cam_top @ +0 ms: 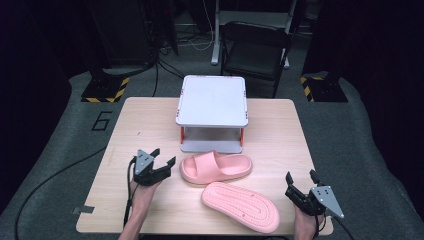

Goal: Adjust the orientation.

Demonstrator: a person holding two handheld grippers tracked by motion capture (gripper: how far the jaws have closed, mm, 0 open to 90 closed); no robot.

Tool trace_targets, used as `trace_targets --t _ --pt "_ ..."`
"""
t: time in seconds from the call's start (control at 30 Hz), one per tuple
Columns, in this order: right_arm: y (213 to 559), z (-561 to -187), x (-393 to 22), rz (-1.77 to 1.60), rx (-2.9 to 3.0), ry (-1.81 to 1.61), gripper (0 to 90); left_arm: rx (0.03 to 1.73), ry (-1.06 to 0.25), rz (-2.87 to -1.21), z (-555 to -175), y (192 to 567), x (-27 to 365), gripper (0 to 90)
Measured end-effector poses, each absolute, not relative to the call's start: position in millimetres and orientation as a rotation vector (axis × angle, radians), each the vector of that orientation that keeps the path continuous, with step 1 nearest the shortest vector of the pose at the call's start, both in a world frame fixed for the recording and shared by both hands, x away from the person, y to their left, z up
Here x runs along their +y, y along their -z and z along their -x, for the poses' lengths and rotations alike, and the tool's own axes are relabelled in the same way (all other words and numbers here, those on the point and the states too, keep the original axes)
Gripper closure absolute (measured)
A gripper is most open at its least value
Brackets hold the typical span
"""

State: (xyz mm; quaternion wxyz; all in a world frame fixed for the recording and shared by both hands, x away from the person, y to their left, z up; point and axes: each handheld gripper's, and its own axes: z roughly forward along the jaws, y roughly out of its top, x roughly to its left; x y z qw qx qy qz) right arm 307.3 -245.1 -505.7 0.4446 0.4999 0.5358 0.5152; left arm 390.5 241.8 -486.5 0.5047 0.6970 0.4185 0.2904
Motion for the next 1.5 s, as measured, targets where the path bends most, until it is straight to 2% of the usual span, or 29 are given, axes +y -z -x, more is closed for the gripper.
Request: trace_targets --t 0.3,0.47,0.7,0.83,0.93,1.17,1.3,1.5 --pt "505 -307 -246 -1.234 1.329 -1.274 17.7 1.049 -0.594 -1.781 -408 507 211 33.8" --pt "505 -308 -245 -1.227 1.337 -1.264 18.8 1.049 -0.572 -1.841 -419 515 202 40.2" --pt "505 -307 -247 -1.235 1.33 -1.263 18.9 1.015 -0.612 -1.781 -418 499 194 39.9" --pt "506 -308 -248 -1.245 1.326 -1.269 19.0 0.963 -0.59 -1.759 -413 490 183 35.5" --pt "505 -309 -244 -1.233 1.344 -1.26 19.2 0.892 -0.616 -1.789 -413 480 151 29.1" --pt "505 -307 -244 -1.228 1.345 -1.261 19.5 0.942 -0.663 -1.817 -419 479 113 26.6" --pt "506 -307 -248 -1.249 1.33 -1.273 19.8 0.976 -0.657 -1.826 -420 485 114 24.4" --pt "506 -307 -249 -1.255 1.326 -1.274 20.3 0.944 -0.727 -1.861 -414 480 122 23.3"
